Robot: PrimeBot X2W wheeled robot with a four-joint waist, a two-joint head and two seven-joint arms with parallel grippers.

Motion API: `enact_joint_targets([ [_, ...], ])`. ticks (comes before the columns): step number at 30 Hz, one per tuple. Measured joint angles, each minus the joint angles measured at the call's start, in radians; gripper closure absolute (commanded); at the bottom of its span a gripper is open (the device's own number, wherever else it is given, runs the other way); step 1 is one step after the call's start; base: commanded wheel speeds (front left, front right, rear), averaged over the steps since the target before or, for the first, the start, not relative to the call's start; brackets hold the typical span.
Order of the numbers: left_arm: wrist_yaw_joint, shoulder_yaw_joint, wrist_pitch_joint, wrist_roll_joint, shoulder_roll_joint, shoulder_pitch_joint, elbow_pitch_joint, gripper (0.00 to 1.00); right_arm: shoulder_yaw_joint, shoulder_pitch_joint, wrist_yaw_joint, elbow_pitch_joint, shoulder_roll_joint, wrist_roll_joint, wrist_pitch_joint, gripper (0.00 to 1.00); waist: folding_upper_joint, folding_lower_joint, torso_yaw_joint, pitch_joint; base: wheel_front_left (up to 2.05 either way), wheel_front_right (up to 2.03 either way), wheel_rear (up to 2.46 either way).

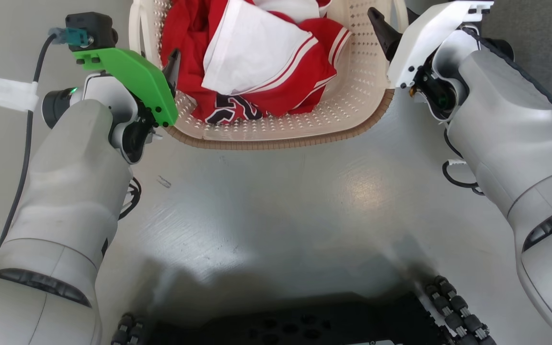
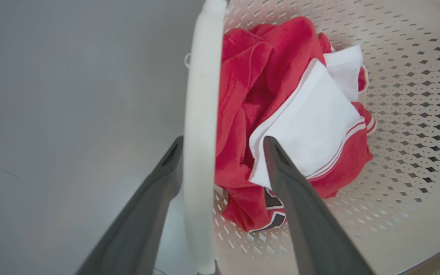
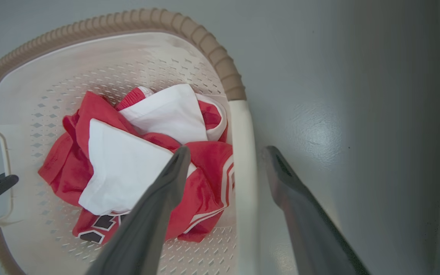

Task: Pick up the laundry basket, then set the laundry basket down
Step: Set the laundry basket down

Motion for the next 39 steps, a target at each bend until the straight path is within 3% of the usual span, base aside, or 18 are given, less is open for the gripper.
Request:
enact_joint_targets([
  [21, -0.005, -0.002, -0.073, -0.009, 0.010, 0.053, 0.031, 0.00, 0.024, 0.059, 0.000, 0.007, 0.005, -0.008, -0.056, 0.00, 0.0000, 0.0000, -0.010, -0.137, 0.00, 0.00, 0.00],
  [39, -0.005, -0.052, -0.229, -0.008, 0.009, 0.186, -0.049, 0.00, 0.050, 0.186, 0.009, -0.010, 0.007, -0.011, -0.179, 0.00, 0.0000, 0.0000, -0.013, -0.341, 0.00, 0.00, 0.00],
])
